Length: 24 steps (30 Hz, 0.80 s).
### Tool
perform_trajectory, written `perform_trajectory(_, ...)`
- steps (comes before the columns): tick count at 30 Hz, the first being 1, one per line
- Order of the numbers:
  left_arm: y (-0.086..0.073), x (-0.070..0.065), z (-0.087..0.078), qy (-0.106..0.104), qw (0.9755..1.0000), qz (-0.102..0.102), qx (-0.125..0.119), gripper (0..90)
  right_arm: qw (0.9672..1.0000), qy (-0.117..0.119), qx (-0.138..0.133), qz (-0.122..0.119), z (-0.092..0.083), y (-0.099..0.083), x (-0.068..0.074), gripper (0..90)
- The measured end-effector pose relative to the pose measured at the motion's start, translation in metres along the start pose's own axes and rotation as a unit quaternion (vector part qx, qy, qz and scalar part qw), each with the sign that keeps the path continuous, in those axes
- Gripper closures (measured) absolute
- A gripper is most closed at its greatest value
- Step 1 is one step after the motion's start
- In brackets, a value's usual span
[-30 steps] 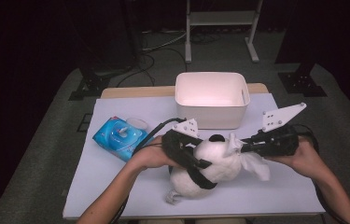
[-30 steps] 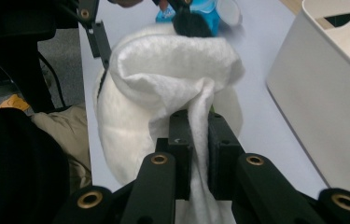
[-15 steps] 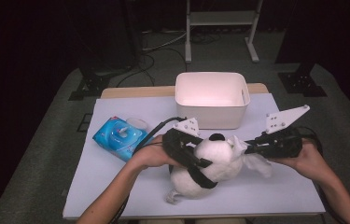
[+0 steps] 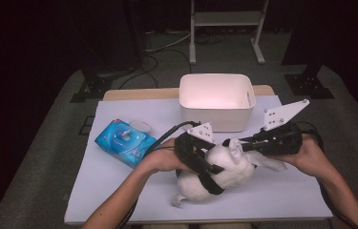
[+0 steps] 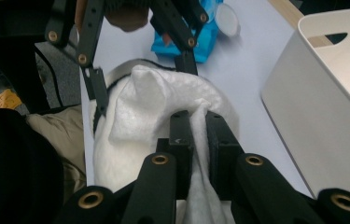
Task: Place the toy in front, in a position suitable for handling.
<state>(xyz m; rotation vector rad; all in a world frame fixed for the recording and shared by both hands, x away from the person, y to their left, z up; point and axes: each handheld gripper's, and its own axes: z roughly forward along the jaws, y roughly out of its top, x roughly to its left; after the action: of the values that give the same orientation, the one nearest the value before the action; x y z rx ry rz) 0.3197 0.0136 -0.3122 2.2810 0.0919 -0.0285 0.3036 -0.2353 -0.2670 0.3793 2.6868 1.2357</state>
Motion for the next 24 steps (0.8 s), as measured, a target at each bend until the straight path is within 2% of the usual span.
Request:
perform_trajectory(5, 0.001, 0.000, 0.002, 0.001, 1.0000, 0.000, 0.000, 29.7, 1.0000, 0.001, 0.005, -0.003, 0.003, 0.002, 0.001, 82.7)
perform_trajectory(16, 0.004, -0.001, 0.010, -0.003, 1.0000, 0.005, -0.001, 30.0, 0.9998, 0.001, -0.001, 0.021, -0.003, -0.021, -0.002, 83.4)
perform_trajectory(19, 0.007, -0.001, 0.013, -0.004, 1.0000, 0.007, 0.002, 30.0, 0.9998, -0.001, -0.007, 0.017, -0.007, -0.020, 0.000, 83.5)
perform_trajectory(21, 0.009, -0.002, 0.016, -0.005, 0.9999, 0.012, 0.006, 30.0, 0.9998, 0.006, -0.015, 0.012, -0.008, -0.016, 0.003, 83.5)
perform_trajectory(24, 0.012, -0.003, 0.019, -0.004, 0.9998, 0.013, 0.012, 29.3, 1.0000, 0.006, 0.002, 0.002, -0.002, -0.013, 0.006, 83.5)
